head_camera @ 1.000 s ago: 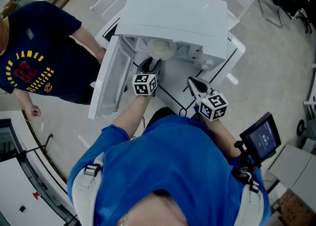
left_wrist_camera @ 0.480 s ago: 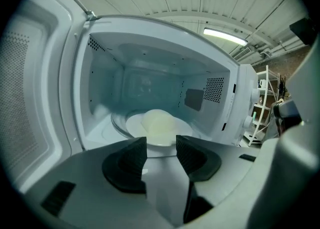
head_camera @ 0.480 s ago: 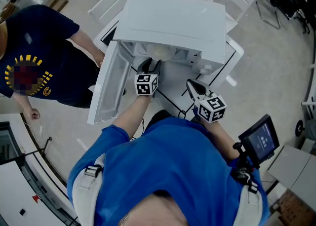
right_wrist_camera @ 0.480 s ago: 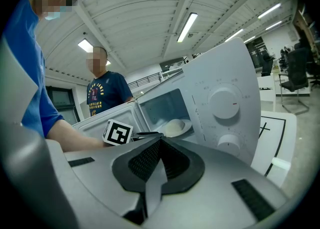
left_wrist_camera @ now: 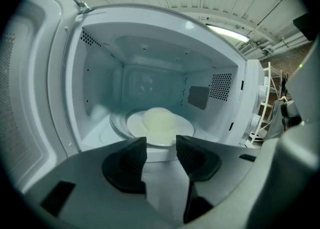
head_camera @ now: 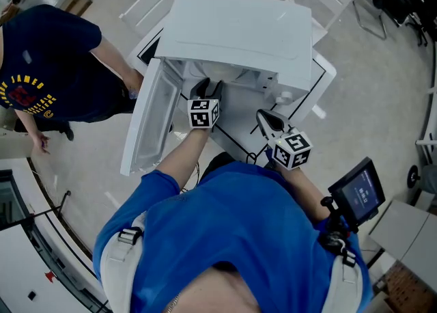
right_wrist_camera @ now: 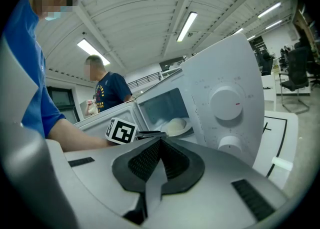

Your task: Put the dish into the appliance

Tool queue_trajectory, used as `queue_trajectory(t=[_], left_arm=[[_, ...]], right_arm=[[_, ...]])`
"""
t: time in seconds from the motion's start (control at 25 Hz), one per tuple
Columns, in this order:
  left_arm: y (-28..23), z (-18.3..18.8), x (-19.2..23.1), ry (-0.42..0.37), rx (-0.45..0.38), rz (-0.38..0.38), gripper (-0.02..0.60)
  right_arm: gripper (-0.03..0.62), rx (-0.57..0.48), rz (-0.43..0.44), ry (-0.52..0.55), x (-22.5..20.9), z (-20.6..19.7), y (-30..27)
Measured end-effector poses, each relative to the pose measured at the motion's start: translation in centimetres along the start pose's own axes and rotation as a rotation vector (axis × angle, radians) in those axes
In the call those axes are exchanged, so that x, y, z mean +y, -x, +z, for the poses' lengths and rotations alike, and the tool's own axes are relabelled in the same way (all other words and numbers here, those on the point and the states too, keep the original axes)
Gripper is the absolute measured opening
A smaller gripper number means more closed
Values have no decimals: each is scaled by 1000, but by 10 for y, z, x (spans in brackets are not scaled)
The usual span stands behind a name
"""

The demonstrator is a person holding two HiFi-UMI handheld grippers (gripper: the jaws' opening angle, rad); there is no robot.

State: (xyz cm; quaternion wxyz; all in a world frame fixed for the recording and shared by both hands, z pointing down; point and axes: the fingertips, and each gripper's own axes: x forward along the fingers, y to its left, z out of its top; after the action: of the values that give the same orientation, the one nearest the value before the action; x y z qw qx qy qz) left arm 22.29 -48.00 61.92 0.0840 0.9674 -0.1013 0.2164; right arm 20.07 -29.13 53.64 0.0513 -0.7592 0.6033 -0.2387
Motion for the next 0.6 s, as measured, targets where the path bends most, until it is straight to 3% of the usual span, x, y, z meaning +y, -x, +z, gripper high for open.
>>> queue_trajectory(t=[0.6], left_arm=[[-21, 8, 7, -20, 33, 13, 195]], right_arm=[[1, -2, -15, 3, -5, 2, -1]])
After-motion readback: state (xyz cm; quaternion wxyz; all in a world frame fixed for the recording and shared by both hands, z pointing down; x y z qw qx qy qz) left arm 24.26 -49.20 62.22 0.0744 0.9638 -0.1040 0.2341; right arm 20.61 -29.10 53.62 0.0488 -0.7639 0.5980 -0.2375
